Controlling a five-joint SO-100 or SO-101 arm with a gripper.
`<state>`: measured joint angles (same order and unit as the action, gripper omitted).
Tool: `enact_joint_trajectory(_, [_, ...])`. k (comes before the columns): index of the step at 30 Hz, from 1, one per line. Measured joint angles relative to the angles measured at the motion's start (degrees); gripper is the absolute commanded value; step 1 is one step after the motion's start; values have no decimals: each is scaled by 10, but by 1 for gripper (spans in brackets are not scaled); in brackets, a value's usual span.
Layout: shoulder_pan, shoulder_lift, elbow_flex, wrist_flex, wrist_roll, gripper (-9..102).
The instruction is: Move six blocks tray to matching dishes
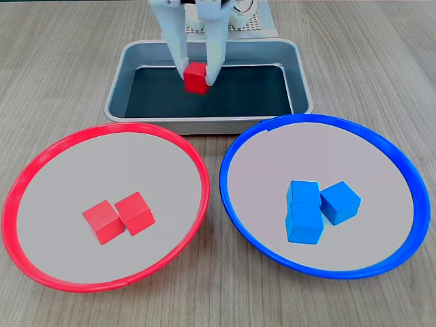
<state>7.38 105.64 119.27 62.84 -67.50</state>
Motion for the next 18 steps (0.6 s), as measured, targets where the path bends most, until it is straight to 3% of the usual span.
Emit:
enact_joint_trajectory(2, [-9,-65,-105,-11,127,1])
enact_joint_trajectory(7, [-12,-199,-287,-73,269,2])
enact_joint_trajectory(12, [21,-245,-301,-176,279,10])
enact_joint_trajectory(18, [62,-245,-262,-215,287,27])
